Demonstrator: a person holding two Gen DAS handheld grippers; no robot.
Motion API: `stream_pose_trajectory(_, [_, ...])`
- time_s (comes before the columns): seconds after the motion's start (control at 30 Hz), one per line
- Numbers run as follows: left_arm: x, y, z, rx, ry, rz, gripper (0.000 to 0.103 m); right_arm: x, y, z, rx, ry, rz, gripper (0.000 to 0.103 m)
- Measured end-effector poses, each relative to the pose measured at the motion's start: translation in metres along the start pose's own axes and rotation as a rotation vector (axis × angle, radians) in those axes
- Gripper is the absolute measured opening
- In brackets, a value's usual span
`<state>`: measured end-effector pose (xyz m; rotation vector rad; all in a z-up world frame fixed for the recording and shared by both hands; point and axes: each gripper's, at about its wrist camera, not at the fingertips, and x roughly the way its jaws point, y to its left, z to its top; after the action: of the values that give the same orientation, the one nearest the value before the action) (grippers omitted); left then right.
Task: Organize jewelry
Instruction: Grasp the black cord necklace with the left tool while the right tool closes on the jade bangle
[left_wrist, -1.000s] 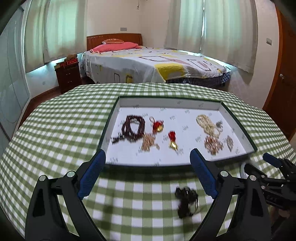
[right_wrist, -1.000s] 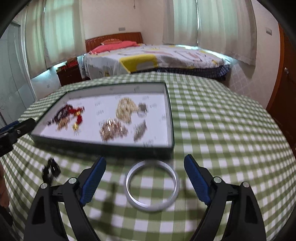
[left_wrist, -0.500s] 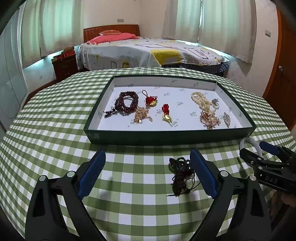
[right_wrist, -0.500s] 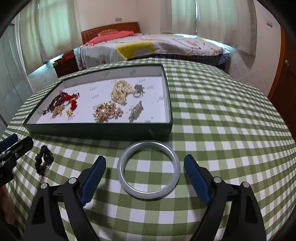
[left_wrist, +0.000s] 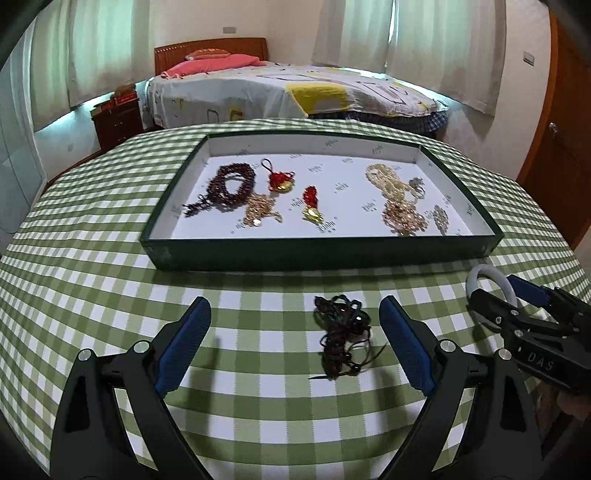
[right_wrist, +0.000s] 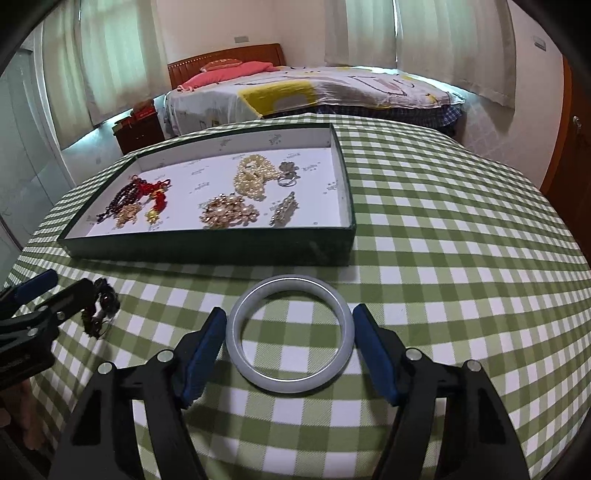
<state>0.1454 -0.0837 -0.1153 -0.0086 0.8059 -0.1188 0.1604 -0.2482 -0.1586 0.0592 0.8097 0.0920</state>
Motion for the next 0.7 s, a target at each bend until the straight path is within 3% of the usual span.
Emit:
stream_pose_trajectory(0.07, [0.0027, -0.0011, -0.0001, -0.001, 0.010, -0.011, 0.087, -0.0010, 0.0007, -0.0007, -0.002, -0.001, 0.003, 0.068])
stream_pose_trajectory(0.13, [0.0056, -0.0018, 0.0003, -0.001, 0.027, -0.025, 0.073, -0.0013, 0.0005, -0.0005, 0.000, -0.002, 0.006, 0.068])
stream_pose_trajectory(0.23, [0.0071, -0.0020, -0.0012, -0.004, 0.043, -0.051, 0.060, -0.0015, 0.0010, -0.0007, 0.001, -0.002, 0.006, 0.069])
stream_pose_trajectory(0.43, [0.0065, -0.0052, -0.0046, 0.005, 0.055, -0.098, 0.046, -0.0015, 0.0007, -0.0006, 0.002, -0.002, 0.007, 0.069])
stream_pose_trajectory(0.6, [0.0037, -0.0028, -0.0071, 0.000, 0.058, -0.120, 0.046, -0.0016, 0.0007, -0.0007, 0.001, -0.002, 0.006, 0.069])
stream_pose_trajectory(0.7, [0.0024, -0.0001, -0.0080, -0.004, 0.062, -0.141, 0.038, -0.0016, 0.0007, -0.0006, 0.001, -0.002, 0.006, 0.069])
